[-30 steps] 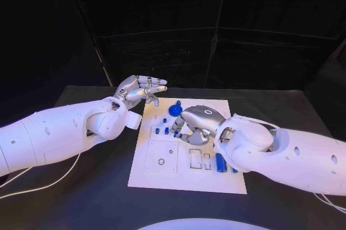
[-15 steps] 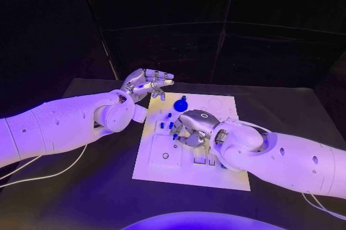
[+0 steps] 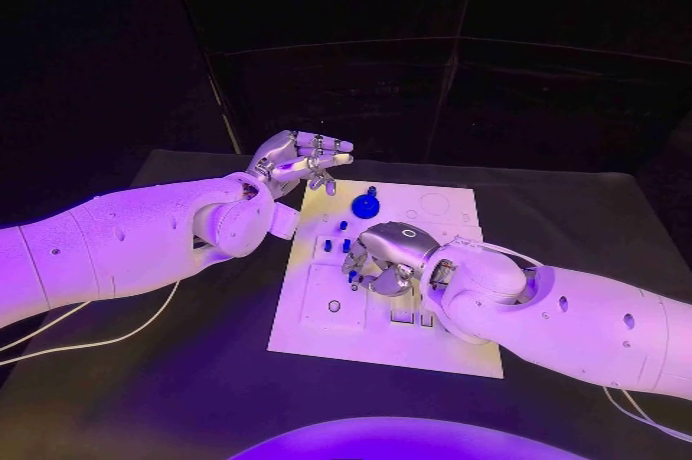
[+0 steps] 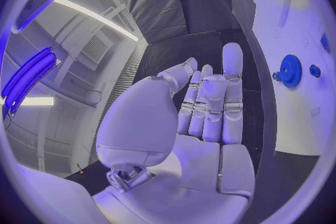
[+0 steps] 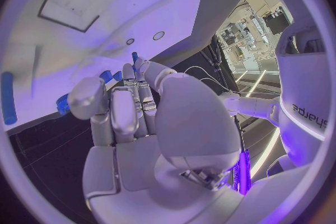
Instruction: Assemble the parts on the task board
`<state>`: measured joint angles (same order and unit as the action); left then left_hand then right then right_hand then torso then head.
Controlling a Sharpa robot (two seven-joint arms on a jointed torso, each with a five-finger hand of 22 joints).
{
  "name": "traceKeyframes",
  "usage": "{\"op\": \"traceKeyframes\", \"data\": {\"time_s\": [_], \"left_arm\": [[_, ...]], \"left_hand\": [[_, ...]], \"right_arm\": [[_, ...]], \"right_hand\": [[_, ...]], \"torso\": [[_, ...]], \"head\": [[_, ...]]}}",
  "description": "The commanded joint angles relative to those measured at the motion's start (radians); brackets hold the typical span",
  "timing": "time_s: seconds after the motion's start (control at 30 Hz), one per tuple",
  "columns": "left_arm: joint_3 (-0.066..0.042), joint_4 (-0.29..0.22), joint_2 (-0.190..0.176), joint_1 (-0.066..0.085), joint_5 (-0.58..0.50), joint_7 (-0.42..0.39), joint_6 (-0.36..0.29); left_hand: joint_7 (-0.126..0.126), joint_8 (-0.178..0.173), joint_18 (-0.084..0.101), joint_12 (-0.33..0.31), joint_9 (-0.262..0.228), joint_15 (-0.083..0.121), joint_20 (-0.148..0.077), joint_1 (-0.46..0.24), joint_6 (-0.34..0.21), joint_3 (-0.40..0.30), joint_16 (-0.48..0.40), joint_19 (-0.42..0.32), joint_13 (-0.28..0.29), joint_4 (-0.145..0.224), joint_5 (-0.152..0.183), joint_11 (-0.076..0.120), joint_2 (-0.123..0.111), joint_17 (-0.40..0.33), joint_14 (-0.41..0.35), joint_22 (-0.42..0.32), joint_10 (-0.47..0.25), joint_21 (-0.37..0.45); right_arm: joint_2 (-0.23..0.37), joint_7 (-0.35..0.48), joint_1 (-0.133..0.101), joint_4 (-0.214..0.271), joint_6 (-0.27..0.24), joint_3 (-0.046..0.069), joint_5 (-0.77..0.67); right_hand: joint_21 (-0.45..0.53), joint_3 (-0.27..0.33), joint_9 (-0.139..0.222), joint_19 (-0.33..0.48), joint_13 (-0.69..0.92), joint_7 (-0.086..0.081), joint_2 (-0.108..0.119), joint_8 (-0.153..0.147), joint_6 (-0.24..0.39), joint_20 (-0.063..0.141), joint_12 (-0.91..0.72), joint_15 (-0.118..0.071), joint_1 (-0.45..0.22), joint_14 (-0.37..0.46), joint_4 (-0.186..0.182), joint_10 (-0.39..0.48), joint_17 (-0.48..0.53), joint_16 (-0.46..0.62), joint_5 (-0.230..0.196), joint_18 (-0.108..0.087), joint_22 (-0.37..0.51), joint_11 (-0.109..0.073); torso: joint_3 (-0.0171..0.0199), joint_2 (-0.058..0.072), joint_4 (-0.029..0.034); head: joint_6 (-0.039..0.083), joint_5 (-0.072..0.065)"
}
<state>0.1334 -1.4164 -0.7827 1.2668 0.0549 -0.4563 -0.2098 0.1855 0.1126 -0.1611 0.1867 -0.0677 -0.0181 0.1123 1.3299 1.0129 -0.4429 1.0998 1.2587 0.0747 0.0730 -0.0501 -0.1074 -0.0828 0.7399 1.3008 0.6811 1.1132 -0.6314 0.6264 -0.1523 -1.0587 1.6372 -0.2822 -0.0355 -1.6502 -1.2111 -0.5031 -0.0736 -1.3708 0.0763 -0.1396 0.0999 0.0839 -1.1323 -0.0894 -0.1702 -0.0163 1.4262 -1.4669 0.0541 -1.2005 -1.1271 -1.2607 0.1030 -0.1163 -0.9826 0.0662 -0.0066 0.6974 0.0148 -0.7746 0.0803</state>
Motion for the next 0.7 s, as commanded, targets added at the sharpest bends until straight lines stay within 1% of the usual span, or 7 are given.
{"op": "traceKeyframes", "data": {"time_s": [0.03, 0.27, 0.43, 0.7], "left_arm": [[-0.001, -0.002, 0.001, 0.002, -0.004, -0.01, 0.002], [-0.001, 0.0, 0.001, 0.002, -0.004, -0.01, 0.003], [-0.001, 0.001, 0.001, 0.002, -0.004, -0.009, 0.004], [-0.001, 0.002, 0.003, 0.002, -0.004, -0.008, 0.006]], "left_hand": [[0.002, -0.003, -0.019, 0.003, 0.0, -0.001, 0.001, -0.008, -0.007, 0.008, -0.003, -0.005, -0.001, -0.001, 0.001, -0.003, 0.001, -0.001, -0.006, -0.001, -0.005, 0.006], [0.002, -0.003, -0.019, 0.003, 0.0, -0.001, 0.001, -0.008, -0.007, 0.008, -0.003, -0.005, -0.001, -0.001, 0.001, -0.003, 0.001, -0.001, -0.006, -0.001, -0.005, 0.006], [0.002, -0.003, -0.019, 0.003, 0.0, -0.001, 0.001, -0.008, -0.007, 0.008, -0.003, -0.005, -0.001, -0.001, 0.001, -0.003, 0.001, -0.001, -0.006, -0.001, -0.005, 0.006], [0.002, -0.003, -0.019, 0.003, 0.0, -0.001, 0.001, -0.008, -0.007, 0.008, -0.003, -0.005, -0.001, -0.001, 0.001, -0.003, 0.001, -0.001, -0.006, -0.001, -0.005, 0.006]], "right_arm": [[-0.001, 0.008, 0.0, -0.003, 0.019, 0.0, -0.013], [-0.002, 0.007, 0.003, -0.003, 0.029, 0.0, -0.015], [0.0, 0.005, 0.005, -0.003, 0.036, 0.0, -0.016], [0.001, 0.003, 0.005, -0.007, 0.049, 0.0, -0.016]], "right_hand": [[-0.004, -0.004, 0.001, 0.002, 0.001, -0.006, -0.001, -0.002, 0.0, 0.007, -0.006, -0.002, -0.009, -0.043, 0.001, -0.001, 0.002, -0.005, 0.006, 0.007, -0.001, 0.004], [-0.005, -0.004, 0.001, 0.002, 0.001, -0.006, -0.001, -0.002, 0.0, 0.007, -0.006, -0.002, -0.01, -0.043, 0.001, -0.001, 0.003, -0.005, 0.007, 0.007, -0.001, 0.004], [-0.005, -0.004, 0.001, 0.002, 0.001, -0.006, -0.001, -0.002, 0.0, 0.006, -0.006, -0.002, -0.01, -0.042, 0.001, -0.001, 0.004, -0.004, 0.007, 0.007, -0.001, 0.004], [-0.004, -0.003, 0.001, 0.003, 0.001, -0.006, 0.001, -0.002, 0.0, 0.006, -0.006, -0.001, -0.012, -0.042, 0.001, -0.001, 0.003, -0.005, 0.007, 0.007, 0.0, 0.004]], "torso": [[-0.0002, -0.001, 0.0013], [-0.0005, -0.001, 0.0015], [-0.0004, -0.001, 0.0002], [-0.0002, -0.001, 0.0008]], "head": [[-0.002, 0.001], [-0.004, 0.002], [-0.005, 0.004], [-0.006, 0.003]]}}
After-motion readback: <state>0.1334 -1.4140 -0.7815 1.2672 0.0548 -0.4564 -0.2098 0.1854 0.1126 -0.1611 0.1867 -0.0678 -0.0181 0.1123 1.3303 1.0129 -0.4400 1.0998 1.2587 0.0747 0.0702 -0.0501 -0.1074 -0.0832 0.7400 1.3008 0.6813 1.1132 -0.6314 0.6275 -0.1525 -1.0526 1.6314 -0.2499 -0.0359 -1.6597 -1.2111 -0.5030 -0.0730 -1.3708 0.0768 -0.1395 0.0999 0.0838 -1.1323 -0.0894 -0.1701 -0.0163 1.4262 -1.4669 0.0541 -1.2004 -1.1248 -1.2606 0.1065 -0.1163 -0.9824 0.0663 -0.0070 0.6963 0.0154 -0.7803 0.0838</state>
